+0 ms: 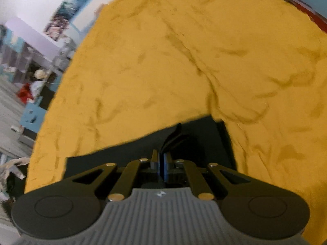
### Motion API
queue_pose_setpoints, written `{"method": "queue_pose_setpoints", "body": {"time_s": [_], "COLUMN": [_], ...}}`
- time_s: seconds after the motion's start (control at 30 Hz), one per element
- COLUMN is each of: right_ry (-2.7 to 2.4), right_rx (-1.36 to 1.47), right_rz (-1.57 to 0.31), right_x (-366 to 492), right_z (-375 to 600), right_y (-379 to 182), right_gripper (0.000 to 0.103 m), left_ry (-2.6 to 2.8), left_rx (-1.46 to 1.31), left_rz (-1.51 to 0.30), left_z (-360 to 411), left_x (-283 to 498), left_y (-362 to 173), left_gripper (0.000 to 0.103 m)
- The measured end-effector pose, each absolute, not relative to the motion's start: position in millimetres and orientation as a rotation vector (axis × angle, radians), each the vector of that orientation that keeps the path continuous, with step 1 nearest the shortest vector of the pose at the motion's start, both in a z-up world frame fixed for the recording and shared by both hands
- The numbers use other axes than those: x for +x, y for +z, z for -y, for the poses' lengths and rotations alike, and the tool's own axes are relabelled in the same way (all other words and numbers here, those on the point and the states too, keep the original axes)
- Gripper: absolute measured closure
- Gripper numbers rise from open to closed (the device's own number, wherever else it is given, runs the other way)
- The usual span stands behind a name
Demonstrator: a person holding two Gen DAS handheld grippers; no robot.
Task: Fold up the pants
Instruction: 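Release the black pants with the right gripper and lift it away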
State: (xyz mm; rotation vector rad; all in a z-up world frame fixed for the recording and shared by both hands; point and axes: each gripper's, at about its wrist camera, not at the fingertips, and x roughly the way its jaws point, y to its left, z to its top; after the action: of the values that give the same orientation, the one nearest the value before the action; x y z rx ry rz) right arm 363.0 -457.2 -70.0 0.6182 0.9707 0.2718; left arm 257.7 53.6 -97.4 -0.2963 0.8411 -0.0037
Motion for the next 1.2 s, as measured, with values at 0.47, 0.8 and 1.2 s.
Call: {"method": "queue_pose_setpoints", "body": {"time_s": [0.47,0.8,1.2], "right_ry": [0.19,0.112,0.114], "right_rx": [0.57,0.475,0.223], "right_rz": [-1.017,-1.049,-0.885], "right_x": [374.1,377.7,355.3], "right_z": [474.2,475.6,426.3], "right_y": [-93.2,-128.5,-114.9], "right_gripper": [0.103,0.1,0.091], "left_ry": [-0.016,-0.03,-0.118], "left_rx": [-0.303,-0.315,-0.303], "left_rz": [-0.848,-0.848,-0.893], "left_z": [-48.2,-49.5,-32.1], "left_x": [265.4,282.1,355.6], "left_y": [-97.0,-96.4,-112.2], "left_gripper": [0.083,0.083,0.092]}}
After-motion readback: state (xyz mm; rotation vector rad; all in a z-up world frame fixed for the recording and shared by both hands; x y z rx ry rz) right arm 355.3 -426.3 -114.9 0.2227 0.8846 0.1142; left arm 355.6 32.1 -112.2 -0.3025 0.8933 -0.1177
